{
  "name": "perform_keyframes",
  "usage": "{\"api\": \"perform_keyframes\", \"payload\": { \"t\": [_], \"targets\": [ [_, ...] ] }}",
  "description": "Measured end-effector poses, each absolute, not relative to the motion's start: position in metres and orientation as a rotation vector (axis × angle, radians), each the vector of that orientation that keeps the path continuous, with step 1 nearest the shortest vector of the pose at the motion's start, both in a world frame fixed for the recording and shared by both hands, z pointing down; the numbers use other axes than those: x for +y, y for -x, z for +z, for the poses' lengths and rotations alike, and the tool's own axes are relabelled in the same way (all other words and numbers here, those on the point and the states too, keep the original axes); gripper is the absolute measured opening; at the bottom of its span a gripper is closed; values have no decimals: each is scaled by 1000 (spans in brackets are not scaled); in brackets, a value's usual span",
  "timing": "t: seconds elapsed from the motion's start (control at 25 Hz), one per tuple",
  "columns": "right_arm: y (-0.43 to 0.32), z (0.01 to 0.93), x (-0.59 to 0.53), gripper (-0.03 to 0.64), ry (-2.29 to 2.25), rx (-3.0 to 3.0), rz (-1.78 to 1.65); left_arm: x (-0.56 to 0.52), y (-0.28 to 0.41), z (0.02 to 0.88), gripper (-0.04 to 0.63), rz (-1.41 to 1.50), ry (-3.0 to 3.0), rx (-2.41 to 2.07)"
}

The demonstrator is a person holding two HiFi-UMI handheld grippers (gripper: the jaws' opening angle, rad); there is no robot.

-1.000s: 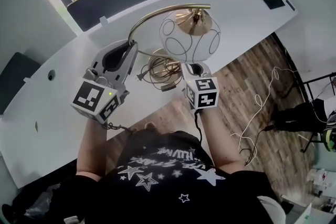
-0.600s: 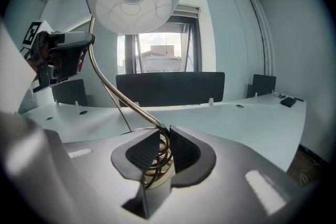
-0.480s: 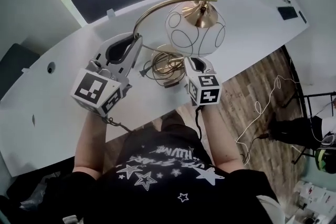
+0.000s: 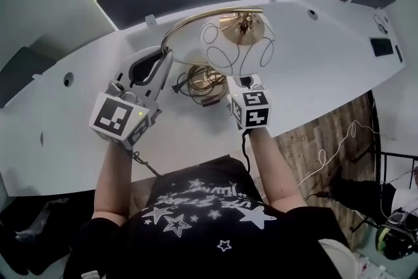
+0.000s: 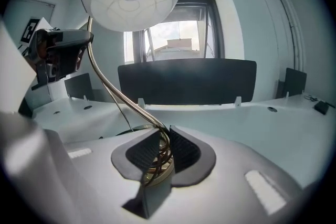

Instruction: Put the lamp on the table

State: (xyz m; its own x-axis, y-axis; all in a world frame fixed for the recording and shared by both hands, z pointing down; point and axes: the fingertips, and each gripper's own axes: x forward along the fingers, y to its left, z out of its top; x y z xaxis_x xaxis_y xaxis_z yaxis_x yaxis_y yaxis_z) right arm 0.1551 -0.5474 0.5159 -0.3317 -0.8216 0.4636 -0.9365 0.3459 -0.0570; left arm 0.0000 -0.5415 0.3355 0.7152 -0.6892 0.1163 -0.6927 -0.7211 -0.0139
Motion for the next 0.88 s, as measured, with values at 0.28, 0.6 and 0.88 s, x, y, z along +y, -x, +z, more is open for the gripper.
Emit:
{"api": "perform_keyframes", "payload": {
  "t": [0.28,0.6,0.88],
  "targets": [
    [-131,528,-590,52,-1453,-2292,465,-570,19,344,31,222,-2843,-1278],
    [-111,543,-618,52,-1401,-2287,475,-592,40,361,32,233,-2800,-1310],
    [-107,546,-626,51,-1400,-2286,482,-594,41,363,32,214,-2817,-1298]
  ]
}}
